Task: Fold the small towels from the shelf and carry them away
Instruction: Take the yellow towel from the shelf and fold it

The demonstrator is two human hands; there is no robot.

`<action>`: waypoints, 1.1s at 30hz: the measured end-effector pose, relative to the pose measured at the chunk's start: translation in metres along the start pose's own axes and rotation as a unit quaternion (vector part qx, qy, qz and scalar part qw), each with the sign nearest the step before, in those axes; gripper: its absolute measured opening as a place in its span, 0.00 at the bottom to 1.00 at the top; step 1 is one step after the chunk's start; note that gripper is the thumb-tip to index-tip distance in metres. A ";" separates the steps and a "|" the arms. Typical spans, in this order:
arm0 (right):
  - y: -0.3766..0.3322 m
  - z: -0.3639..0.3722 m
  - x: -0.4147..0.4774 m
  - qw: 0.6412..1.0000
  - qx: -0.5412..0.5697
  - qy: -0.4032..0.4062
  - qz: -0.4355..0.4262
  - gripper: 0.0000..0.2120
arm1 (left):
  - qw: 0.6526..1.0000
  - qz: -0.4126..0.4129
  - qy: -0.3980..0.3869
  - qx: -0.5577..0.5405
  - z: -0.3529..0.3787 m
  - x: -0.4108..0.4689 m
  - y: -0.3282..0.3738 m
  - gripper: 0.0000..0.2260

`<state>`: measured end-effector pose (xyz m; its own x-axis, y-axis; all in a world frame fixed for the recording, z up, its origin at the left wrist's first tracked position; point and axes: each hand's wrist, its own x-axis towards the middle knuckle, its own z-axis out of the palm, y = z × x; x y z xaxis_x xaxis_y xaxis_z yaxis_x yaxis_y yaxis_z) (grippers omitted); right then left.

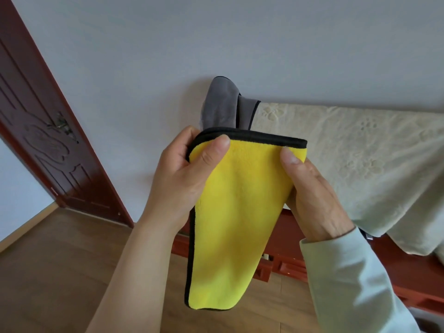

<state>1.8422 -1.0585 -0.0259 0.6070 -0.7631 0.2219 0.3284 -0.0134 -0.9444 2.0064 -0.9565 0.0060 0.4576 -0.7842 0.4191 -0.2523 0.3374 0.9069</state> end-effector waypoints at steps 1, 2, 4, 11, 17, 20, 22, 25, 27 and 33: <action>0.003 -0.001 0.000 1.000 -0.003 -0.013 0.000 0.11 | 1.000 0.003 0.000 -0.009 0.001 0.000 0.001 0.14; 0.008 -0.002 0.001 1.000 -0.010 -0.026 0.000 0.12 | 1.000 0.006 -0.001 -0.020 0.002 0.001 0.002 0.13; 0.018 -0.003 0.003 0.998 -0.029 -0.054 0.004 0.19 | 0.999 0.008 -0.003 -0.040 0.002 0.003 0.005 0.13; 0.045 0.002 0.003 0.979 -0.089 -0.163 0.087 0.19 | 0.996 0.024 0.016 -0.083 -0.002 0.013 0.010 0.16; 0.036 0.007 0.002 0.985 -0.069 -0.115 0.113 0.11 | 0.997 0.013 0.018 -0.070 -0.013 0.016 -0.003 0.17; 0.025 0.006 0.001 0.989 -0.043 -0.049 0.130 0.12 | 0.996 0.000 0.014 -0.084 -0.016 0.018 -0.007 0.12; 0.022 0.008 0.002 0.990 -0.035 -0.006 0.135 0.28 | 0.995 -0.006 0.010 -0.095 -0.019 0.021 -0.012 0.16; 0.013 0.011 0.003 0.989 -0.019 0.039 0.143 0.38 | 0.990 -0.041 0.000 -0.138 -0.021 0.022 -0.020 0.37; 0.007 0.010 0.002 0.989 -0.004 0.053 0.137 0.38 | 0.982 -0.075 -0.035 -0.169 -0.017 0.018 -0.025 0.43; -0.001 0.003 0.003 0.989 0.042 0.085 0.110 0.38 | 0.969 -0.126 -0.138 -0.159 -0.001 -0.007 -0.053 0.31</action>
<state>1.8460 -1.0594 -0.0239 0.5417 -0.8397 -0.0378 0.2647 0.2131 -0.9405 2.0171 -0.9686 -0.0453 0.2137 -0.9575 0.1939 0.1336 0.2252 0.9651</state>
